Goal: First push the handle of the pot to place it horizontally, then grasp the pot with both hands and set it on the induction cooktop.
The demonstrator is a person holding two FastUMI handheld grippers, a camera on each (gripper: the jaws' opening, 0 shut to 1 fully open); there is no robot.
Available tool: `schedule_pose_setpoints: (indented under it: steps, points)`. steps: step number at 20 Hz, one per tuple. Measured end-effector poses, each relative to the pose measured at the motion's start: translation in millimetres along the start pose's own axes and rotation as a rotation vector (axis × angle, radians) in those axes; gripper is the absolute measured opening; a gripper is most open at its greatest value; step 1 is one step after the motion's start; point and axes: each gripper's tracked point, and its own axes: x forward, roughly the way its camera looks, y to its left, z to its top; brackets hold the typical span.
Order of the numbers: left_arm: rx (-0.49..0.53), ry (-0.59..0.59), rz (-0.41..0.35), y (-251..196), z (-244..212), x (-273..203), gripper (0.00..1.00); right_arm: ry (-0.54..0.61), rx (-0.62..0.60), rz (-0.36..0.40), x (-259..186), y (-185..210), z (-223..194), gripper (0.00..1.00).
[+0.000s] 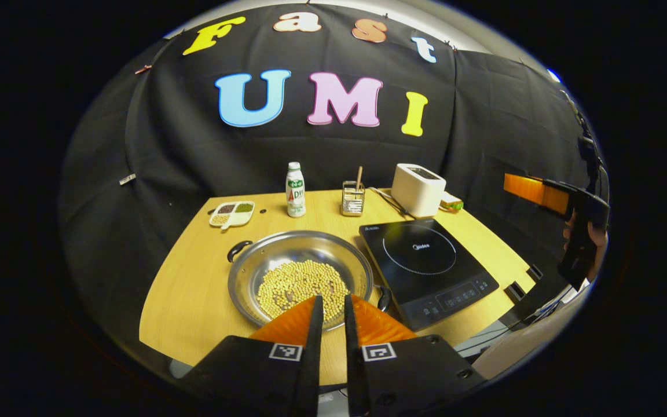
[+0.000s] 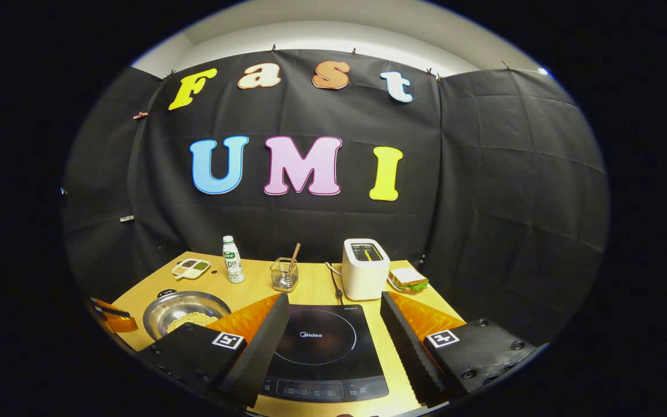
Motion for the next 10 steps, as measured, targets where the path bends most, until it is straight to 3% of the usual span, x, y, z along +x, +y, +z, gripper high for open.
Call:
schedule_pose_setpoints:
  steps: [4,10]
  points:
    - [-0.044,0.136,-0.003,-5,-36,17,0.07,0.003,0.004,0.030,8,-3,-2,0.98]
    - [-0.090,0.263,-0.051,-25,-70,44,0.05,0.012,0.005,0.056,20,-11,-5,0.98]
